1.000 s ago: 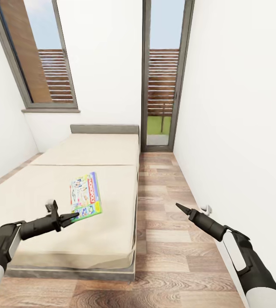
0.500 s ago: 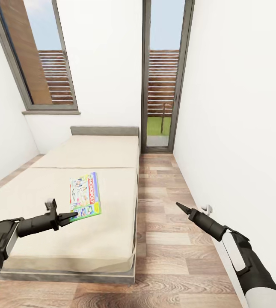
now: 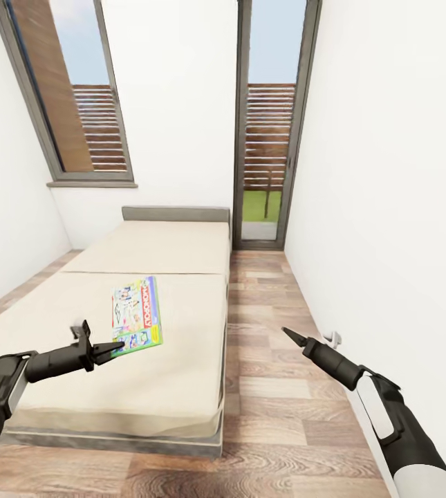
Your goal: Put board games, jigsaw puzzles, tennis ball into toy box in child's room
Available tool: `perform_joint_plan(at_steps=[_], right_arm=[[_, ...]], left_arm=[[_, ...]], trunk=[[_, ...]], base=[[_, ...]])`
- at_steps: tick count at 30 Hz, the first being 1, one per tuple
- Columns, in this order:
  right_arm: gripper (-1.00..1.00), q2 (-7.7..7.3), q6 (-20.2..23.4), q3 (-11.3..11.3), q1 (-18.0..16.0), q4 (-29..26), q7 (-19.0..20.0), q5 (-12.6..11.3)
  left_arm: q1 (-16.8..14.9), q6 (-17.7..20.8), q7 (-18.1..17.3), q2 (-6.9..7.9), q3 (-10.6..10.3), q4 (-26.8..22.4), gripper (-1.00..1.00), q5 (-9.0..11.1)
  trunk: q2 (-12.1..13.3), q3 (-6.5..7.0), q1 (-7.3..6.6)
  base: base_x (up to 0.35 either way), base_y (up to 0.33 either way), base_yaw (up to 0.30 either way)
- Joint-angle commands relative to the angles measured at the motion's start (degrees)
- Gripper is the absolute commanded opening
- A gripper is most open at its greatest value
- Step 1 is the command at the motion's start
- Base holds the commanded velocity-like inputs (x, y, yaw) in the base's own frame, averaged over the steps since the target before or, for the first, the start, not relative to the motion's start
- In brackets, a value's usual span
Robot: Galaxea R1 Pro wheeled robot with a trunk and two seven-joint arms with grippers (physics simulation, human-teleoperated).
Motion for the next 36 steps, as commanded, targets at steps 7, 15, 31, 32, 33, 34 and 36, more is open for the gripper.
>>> perform_joint_plan(at_steps=[7, 15, 31, 32, 33, 34, 36], right_arm=[[1.0, -0.01, 0.5, -0.1, 0.0, 0.0, 0.1, -0.5], [1.0, -0.08, 0.4, -0.2, 0.0, 0.0, 0.1, -0.6], [1.0, 0.01, 0.4, -0.1, 0.0, 0.0, -0.2, -0.3], [1.0, 0.01, 0.4, -0.1, 0.0, 0.0, -0.5, -0.3], [1.0, 0.01, 0.4, -0.1, 0.0, 0.0, -1.0, -0.3], [1.0, 0.01, 0.4, -0.1, 0.0, 0.0, -1.3, -0.3], [1.0, 0.01, 0.4, -0.1, 0.0, 0.0, -1.6, -0.3]], left_arm=[[-0.1, 0.5, -0.2, -0.08, 0.0, 0.0, -1.0, -0.1], [-0.1, 0.4, -0.2, -0.03, 0.0, 0.0, -1.0, -0.1], [-0.1, 0.4, -0.2, 0.0, -0.1, 0.0, -1.0, -0.1], [-0.1, 0.4, -0.2, 0.0, -0.1, 0.0, -1.0, -0.1], [-0.1, 0.4, -0.2, 0.0, -0.2, 0.0, -1.0, -0.1], [-0.1, 0.4, -0.2, 0.0, -0.1, 0.0, -1.0, -0.1], [-0.1, 0.3, -0.2, 0.0, -0.1, 0.0, -1.0, 0.1]], trunk=[[2.8, 1.32, -1.56], [6.0, 2.76, -3.32], [12.4, 6.15, -6.83], [12.8, 6.35, -7.05], [13.2, 6.54, -7.27], [13.6, 6.72, -7.49], [14.4, 7.09, -7.93]], base=[[-0.031, 0.0, 0.068], [-0.001, 0.0, 0.001], [-0.033, 0.0, 0.206], [-0.004, 0.0, 0.209], [-0.002, 0.0, 0.107], [-0.001, 0.0, 0.069], [-0.001, 0.0, 0.036]])
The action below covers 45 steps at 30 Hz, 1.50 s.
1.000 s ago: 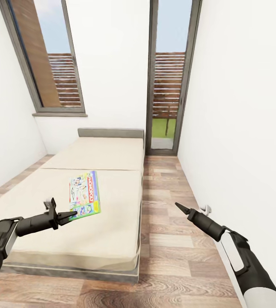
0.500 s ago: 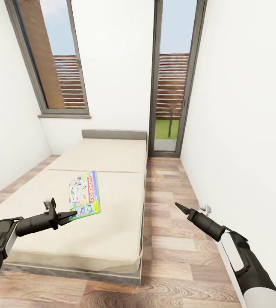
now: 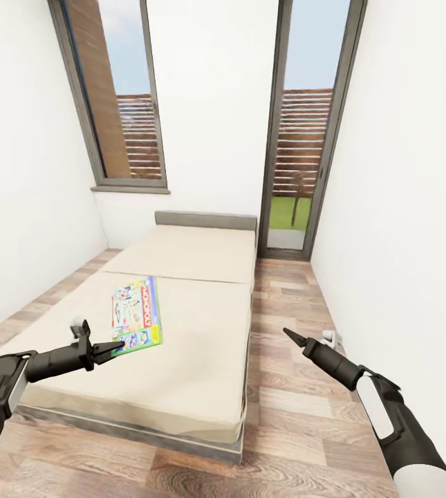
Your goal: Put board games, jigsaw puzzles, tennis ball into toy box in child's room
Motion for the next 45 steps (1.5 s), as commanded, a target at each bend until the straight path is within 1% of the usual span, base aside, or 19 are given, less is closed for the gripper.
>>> perform_joint_plan(at_steps=[1, 10, 23, 28, 33, 38, 45], right_arm=[[1.0, 0.01, 0.5, 0.0, 0.0, 0.0, -0.1, -0.4], [1.0, 0.13, 0.5, 0.0, 0.0, 0.0, -0.2, -0.3], [1.0, 0.71, 0.5, 0.0, 0.0, 0.0, -0.4, -0.1], [1.0, 0.92, 0.5, 0.1, 0.0, 0.0, -0.7, -0.1], [1.0, 1.11, 0.5, 0.2, 0.0, 0.0, -2.6, -0.1], [1.0, 1.14, -1.2, 0.2, 0.0, 0.0, -2.8, -0.2], [1.0, 1.15, -1.7, 0.2, 0.0, 0.0, -2.8, -0.2]], left_arm=[[0.0, 0.5, -0.3, 0.06, 0.1, 0.0, -1.0, 0.1], [0.0, 0.3, -0.3, 0.42, 0.4, 0.0, -1.0, 0.2], [0.0, 0.3, -0.3, 0.83, 0.4, 0.0, -1.0, 0.4], [0.0, 0.4, -0.3, 1.3, 0.8, 0.0, -1.0, 0.4], [0.0, 0.5, -0.3, 1.53, 0.8, 0.0, -1.0, 0.5], [0.0, 0.5, -0.3, 1.74, 0.8, 0.0, -1.0, 0.5], [0.0, 0.5, -0.3, 1.83, 0.9, 0.1, -1.0, 0.4]], trunk=[[0.4, 0.13, -0.23], [0.4, 0.13, -0.23], [0.4, 0.13, -0.23], [2.4, 1.03, -1.33], [4.4, 1.93, -2.43], [6.4, 2.83, -3.52], [9.2, 4.2, -5.06]], base=[[0.0, 0.0, 0.007], [0.0, 0.0, 0.026], [0.0, 0.082, 0.267], [0.0, 0.008, 0.287], [0.0, 0.001, 0.287], [0.0, 0.0, 0.287], [0.0, 0.0, 0.288]])
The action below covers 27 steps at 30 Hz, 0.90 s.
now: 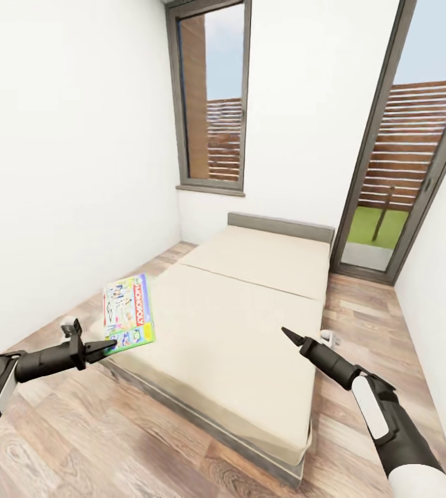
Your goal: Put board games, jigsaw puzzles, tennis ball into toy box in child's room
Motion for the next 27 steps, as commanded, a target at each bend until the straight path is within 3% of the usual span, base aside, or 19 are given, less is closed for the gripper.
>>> perform_joint_plan(at_steps=[1, 27], right_arm=[[1.0, 0.0, 0.5, -0.1, 0.0, -0.1, 0.1, -0.4], [1.0, 0.0, 0.4, 0.0, 0.0, 0.0, 0.1, -0.4]], left_arm=[[-0.1, 0.6, -0.2, 0.0, 0.0, 0.0, -1.0, 0.0], [-0.1, 0.6, -0.2, -0.1, -0.1, 0.0, -1.0, 0.1]], trunk=[[0.4, 0.15, -0.23], [10.8, 5.41, -5.94]], base=[[0.0, 0.0, 0.288], [0.0, 0.0, 0.287]])
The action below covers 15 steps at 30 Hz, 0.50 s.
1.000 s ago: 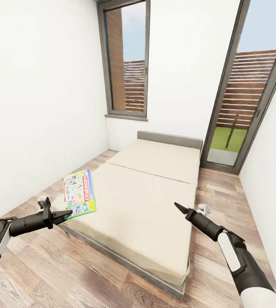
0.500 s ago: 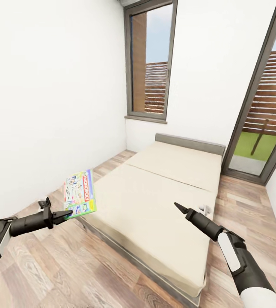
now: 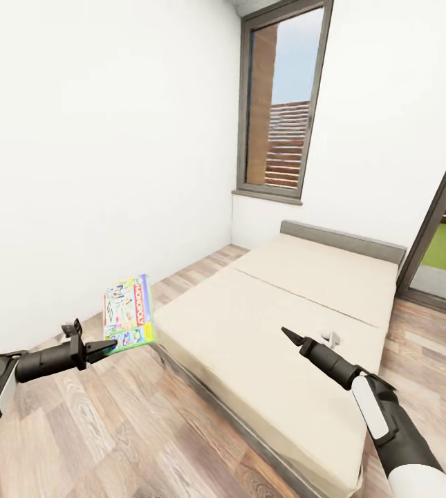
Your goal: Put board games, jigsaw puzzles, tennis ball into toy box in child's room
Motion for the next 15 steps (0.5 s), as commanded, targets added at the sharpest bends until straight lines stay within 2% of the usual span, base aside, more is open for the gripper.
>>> perform_joint_plan(at_steps=[1, 5, 11, 15], right_arm=[[1.0, 0.0, 0.5, -0.1, 0.0, 0.0, 0.1, -0.4], [1.0, 0.0, 0.4, 0.0, 0.0, 0.0, 0.1, -0.4], [1.0, 0.0, 0.3, 1.3, 0.0, 0.0, 0.1, -0.4], [1.0, 0.0, 0.3, 2.0, 0.0, 0.0, 0.0, -0.4]], left_arm=[[-0.1, 0.6, -0.2, 0.0, 0.0, 0.0, -1.0, 0.0], [-0.1, 0.6, -0.2, 0.01, 0.0, 0.0, -1.0, 0.0], [-0.1, 0.6, -0.2, 0.06, 0.1, 0.0, -1.0, 0.0], [-0.1, 0.5, -0.2, 0.1, 0.1, 0.0, -1.0, 0.0]], trunk=[[0.4, 0.15, -0.22], [0.4, 0.24, -0.22], [0.4, 0.38, -0.22], [0.4, 0.47, -0.22]], base=[[0.0, 0.0, 0.287], [0.0, 0.0, 0.287], [0.007, 0.0, 0.287], [0.203, 0.0, 0.287]])
